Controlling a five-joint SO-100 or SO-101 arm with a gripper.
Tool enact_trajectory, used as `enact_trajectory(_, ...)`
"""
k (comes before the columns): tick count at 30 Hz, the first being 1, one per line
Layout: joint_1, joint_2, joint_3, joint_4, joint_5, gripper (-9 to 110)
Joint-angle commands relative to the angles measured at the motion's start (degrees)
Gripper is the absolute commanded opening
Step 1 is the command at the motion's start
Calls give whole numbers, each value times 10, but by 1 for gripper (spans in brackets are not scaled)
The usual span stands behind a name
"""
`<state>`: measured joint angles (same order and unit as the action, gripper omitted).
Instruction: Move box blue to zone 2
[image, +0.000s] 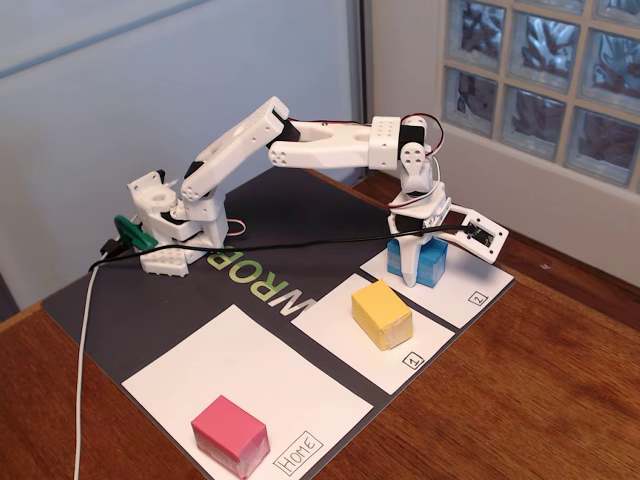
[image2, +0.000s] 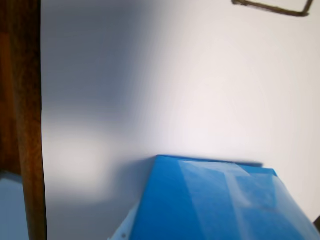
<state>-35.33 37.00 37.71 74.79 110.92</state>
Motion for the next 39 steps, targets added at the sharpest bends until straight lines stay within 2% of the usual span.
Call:
enact_trajectory(1, -4, 11, -16, -3, -5, 32)
enact_trajectory(9, -4, 21, -20, -1, -7, 37)
enact_trajectory(21, -10, 56, -25, 0, -5, 38)
enact_trajectory(26, -15, 67, -27, 4, -1, 44)
enact_trajectory(39, -17, 110, -26, 25, -3, 45)
